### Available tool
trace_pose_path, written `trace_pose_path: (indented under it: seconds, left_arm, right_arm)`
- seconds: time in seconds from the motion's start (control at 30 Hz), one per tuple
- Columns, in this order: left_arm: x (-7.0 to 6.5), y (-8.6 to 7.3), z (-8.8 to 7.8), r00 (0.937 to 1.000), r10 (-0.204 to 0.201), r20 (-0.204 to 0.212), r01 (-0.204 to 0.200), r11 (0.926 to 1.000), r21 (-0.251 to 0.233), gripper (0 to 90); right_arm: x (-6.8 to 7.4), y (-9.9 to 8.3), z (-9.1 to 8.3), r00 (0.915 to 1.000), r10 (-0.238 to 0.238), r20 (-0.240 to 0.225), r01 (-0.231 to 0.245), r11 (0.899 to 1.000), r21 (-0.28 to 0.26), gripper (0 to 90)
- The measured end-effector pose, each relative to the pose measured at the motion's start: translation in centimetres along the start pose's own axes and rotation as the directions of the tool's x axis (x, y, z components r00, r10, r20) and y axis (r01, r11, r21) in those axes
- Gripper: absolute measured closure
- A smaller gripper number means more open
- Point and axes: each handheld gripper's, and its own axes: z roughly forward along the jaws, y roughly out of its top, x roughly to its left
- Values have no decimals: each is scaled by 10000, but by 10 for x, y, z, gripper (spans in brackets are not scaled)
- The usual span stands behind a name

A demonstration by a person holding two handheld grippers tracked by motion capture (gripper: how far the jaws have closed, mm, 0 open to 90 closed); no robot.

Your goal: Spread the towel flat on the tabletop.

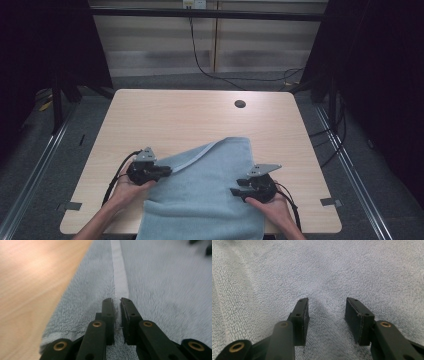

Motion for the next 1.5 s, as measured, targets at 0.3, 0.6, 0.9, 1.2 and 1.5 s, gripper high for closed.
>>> trace_pose_path:
  seconds: [0.3, 0.6, 0.9, 1.2, 1.5]
  left_arm:
    - [42, 39, -13, 9836, -1056, -1464, 887, 9891, -1176, 772]
    - [49, 10, -14, 9817, -1492, -1187, 1378, 9855, -987, 645]
    - [39, -8, 10, 9868, -733, -1443, 734, 9973, -51, 627]
    - [23, -26, -9, 9921, -693, -1049, 695, 9976, -17, 616]
    - [-2, -38, -22, 9958, -636, -660, 651, 9977, 211, 607]
  right_arm:
    - [-3, 1, 1, 10000, 58, -56, -58, 10000, 10, 541]
    - [-11, 9, -11, 9998, 100, 149, -94, 9991, -416, 528]
    - [-49, 32, 11, 9954, 752, 594, -719, 9958, -560, 530]
    - [-38, 27, 23, 9975, 611, 364, -611, 9981, -1, 511]
    - [-16, 9, 6, 9988, 489, 16, -489, 9987, 111, 509]
